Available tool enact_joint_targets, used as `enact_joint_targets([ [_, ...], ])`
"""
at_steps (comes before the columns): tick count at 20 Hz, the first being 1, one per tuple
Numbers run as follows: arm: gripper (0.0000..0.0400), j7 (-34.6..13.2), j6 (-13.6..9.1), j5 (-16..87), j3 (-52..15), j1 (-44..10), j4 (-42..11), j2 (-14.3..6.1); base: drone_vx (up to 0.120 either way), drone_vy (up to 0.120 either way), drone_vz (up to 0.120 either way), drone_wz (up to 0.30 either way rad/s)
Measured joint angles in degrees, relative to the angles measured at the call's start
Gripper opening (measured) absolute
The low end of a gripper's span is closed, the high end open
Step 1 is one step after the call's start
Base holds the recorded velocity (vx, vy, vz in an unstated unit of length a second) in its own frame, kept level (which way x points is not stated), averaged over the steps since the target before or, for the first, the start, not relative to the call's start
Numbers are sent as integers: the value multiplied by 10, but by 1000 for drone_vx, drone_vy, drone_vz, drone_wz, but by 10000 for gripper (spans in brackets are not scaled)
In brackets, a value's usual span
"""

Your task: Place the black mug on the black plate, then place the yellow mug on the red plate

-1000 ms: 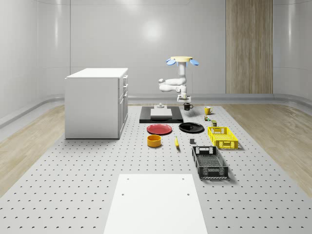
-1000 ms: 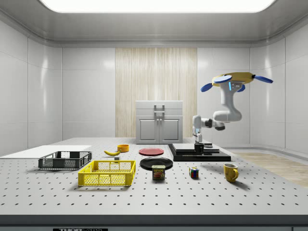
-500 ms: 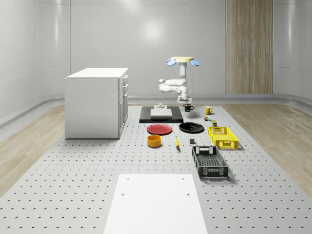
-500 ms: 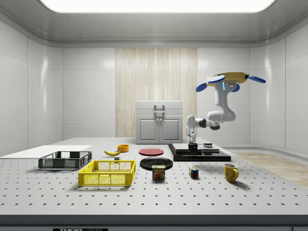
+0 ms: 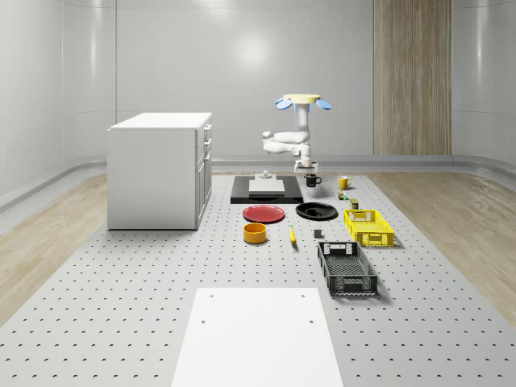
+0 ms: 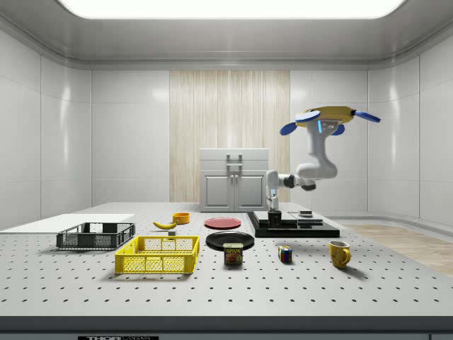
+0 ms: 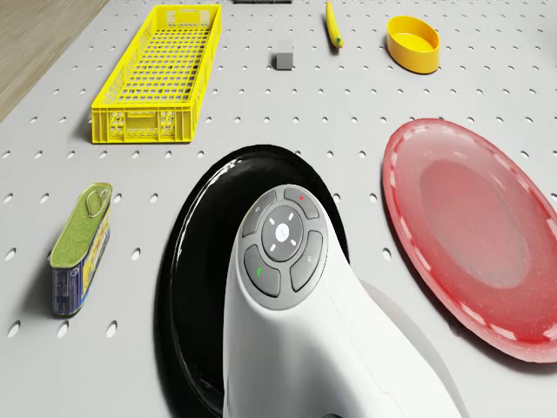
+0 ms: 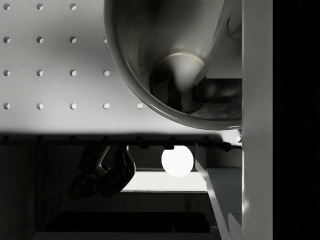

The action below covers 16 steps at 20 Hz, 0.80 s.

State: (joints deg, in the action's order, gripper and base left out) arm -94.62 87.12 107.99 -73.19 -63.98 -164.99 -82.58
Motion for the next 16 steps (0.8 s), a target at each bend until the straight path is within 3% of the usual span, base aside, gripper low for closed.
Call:
enact_joint_targets([
  [16, 110, -3, 11, -5, -2, -4, 1, -12, 120, 0, 0, 0],
])
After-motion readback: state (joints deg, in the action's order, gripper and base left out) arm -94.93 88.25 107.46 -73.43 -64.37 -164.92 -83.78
